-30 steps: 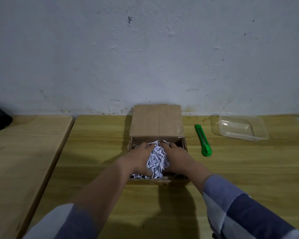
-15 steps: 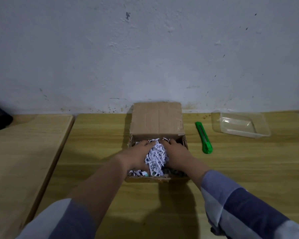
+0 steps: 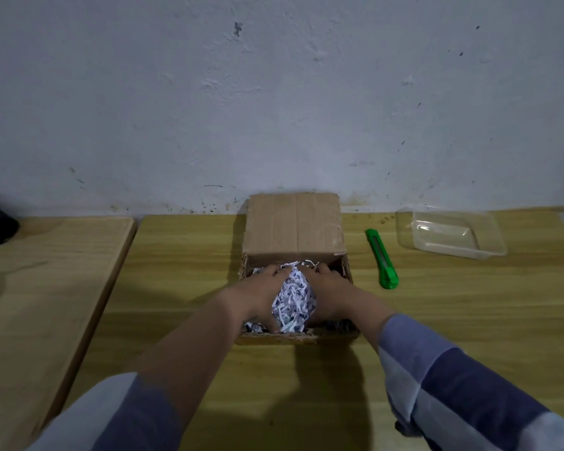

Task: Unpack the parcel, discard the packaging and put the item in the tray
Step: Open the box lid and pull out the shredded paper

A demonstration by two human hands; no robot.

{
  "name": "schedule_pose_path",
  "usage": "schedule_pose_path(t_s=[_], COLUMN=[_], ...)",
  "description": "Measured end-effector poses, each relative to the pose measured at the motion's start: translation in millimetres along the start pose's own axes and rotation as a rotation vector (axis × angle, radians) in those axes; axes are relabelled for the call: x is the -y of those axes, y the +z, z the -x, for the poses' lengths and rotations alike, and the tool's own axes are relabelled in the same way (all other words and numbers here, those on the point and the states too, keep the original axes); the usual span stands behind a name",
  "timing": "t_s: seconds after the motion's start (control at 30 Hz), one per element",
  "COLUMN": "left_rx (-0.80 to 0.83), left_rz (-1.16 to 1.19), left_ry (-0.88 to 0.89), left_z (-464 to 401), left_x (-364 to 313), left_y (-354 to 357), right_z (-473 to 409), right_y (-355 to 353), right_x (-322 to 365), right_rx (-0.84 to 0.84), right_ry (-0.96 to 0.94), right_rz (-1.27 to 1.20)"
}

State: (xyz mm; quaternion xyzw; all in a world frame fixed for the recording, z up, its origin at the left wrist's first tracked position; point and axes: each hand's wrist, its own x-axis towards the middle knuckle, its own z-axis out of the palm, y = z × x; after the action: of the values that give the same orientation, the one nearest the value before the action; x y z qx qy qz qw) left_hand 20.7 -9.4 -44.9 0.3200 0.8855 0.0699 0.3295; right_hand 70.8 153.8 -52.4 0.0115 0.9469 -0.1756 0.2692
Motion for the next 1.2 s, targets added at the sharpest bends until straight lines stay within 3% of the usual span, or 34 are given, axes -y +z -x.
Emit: schedule_pose_path(t_s=[0.13, 0.5, 0.73, 1.0, 1.2], left_rx=[-0.049, -0.195, -0.465, -0.627, -0.603], left_rz=[-0.048, 0.140, 0.214, 0.208, 0.197], left_ry=[0.037, -0.007, 0.040, 0.166, 0.287], left_z=[4.0, 15.0, 31.1, 32.5, 8.1], left_x=[-1.3, -8.2, -19.5, -70.3, -139.3], left_y=[4.2, 11.6, -1.8, -30.4, -33.7], right_z=[-5.4, 4.3, 40.8, 94.1, 142.2], right_y=[12.6, 12.7, -13.7, -52.2, -65.4], right_x=[-1.9, 13.2, 28.3, 12.0, -40.5], right_rx=[-0.152, -0.201, -0.274, -0.491, -0.621], right_ry=[-0.017, -0.024, -0.062, 0.021, 0.107], right_rz=[-0.003, -0.181, -0.391, -0.468, -0.475])
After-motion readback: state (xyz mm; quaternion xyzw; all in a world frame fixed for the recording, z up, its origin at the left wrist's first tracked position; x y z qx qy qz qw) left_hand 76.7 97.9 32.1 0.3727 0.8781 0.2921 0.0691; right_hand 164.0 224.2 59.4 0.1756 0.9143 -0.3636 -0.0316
